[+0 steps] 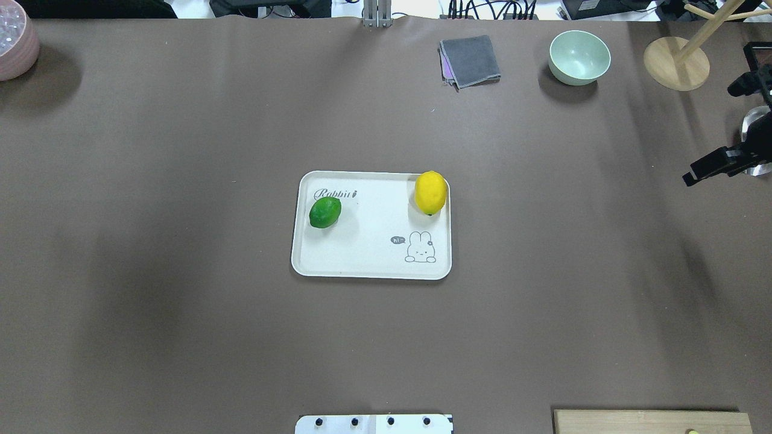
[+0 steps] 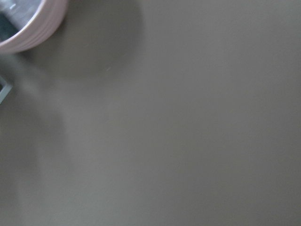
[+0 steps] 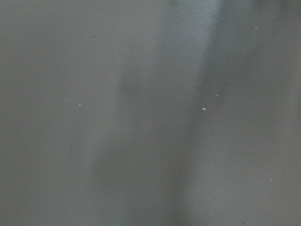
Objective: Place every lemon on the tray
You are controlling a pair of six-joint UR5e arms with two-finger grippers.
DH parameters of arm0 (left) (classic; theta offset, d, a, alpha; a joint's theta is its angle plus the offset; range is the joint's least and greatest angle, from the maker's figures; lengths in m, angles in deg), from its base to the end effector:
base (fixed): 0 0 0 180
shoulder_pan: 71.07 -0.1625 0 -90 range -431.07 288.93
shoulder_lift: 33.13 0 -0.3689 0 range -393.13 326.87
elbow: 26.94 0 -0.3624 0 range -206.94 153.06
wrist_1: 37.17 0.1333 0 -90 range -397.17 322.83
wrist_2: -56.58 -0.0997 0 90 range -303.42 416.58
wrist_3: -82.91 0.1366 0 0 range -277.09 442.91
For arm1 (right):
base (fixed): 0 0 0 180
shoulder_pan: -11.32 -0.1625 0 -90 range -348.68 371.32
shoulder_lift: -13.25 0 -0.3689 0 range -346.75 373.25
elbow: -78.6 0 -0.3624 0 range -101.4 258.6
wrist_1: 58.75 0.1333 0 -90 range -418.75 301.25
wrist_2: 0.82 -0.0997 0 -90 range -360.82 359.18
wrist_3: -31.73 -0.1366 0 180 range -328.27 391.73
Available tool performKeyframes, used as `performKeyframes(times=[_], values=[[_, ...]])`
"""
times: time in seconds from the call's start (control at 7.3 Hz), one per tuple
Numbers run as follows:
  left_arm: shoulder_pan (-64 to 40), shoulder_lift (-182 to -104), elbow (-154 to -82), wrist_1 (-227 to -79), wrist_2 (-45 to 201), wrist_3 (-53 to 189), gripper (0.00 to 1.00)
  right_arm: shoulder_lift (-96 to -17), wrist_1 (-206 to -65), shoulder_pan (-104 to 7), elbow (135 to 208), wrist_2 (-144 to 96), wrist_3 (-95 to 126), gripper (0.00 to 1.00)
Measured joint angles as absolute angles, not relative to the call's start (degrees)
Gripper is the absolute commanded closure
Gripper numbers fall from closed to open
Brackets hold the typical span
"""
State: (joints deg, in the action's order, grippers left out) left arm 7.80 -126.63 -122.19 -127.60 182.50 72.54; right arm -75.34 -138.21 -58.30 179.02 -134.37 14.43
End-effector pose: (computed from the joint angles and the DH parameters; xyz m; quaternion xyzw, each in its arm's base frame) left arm 0.0437 -0.4977 0.5689 0.0175 0.3162 0.0310 0.9480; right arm -0.1352 -0.4764 0.5106 0.0530 -0.4026 -0.0964 0.9087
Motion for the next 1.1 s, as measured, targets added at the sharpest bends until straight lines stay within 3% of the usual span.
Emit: performKeyframes(times=[0.55, 1.1], values=[[14.15, -122.52, -119.77, -127.66, 190.07, 74.22, 0.02, -74.05, -154.13, -69.31, 178.59, -129.95, 21.9, 0.0], [15.64, -123.22, -119.8, -128.7, 192.14, 74.1, 0.01, -73.47, -158.25, -74.03, 176.59, -136.16, 23.34, 0.0]])
